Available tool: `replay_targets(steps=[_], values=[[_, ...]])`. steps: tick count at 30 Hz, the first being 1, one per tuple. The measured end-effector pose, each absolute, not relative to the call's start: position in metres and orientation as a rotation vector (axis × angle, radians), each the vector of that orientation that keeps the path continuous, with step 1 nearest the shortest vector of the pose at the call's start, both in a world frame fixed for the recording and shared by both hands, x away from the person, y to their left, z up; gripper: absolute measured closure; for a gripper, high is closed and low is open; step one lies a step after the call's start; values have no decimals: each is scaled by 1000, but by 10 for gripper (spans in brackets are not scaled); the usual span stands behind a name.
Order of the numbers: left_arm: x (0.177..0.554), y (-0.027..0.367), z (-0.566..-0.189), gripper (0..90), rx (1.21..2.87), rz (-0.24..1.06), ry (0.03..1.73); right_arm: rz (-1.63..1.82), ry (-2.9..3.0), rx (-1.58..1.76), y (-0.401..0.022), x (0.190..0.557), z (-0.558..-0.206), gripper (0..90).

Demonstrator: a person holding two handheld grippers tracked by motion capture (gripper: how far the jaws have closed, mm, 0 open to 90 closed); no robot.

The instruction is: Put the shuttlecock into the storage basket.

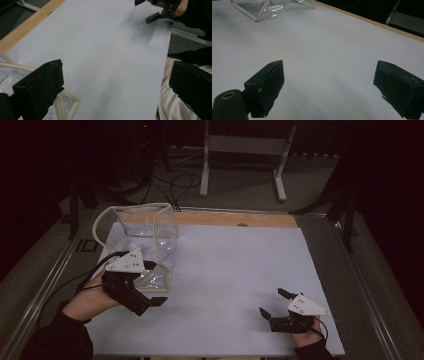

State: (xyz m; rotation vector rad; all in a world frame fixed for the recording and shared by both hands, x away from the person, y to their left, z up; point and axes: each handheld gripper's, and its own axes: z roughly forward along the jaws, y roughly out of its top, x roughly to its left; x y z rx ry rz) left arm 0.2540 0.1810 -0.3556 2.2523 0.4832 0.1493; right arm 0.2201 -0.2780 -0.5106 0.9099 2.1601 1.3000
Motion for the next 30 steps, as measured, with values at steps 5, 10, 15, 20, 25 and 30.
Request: replay_targets(steps=[5, 10, 15, 20, 25, 30], values=[[250, 178, -361, 6, 2259, 147, 472, 1299, 2159, 913, -278, 220, -510, 97], [246, 177, -367, 6, 2253, 131, 460, 1303, 2153, 913, -278, 220, -511, 97], [243, 176, -374, 6, 2251, 121, 437, 1303, 2154, 911, -278, 220, -511, 97], [239, 176, -382, 6, 2256, 115, 412, 1303, 2153, 914, -278, 220, -511, 97], [236, 174, -391, 6, 2263, 100, 403, 1299, 2155, 907, -278, 220, -511, 97], [234, 172, -401, 6, 2263, 86, 389, 1304, 2154, 909, -278, 220, -510, 97]])
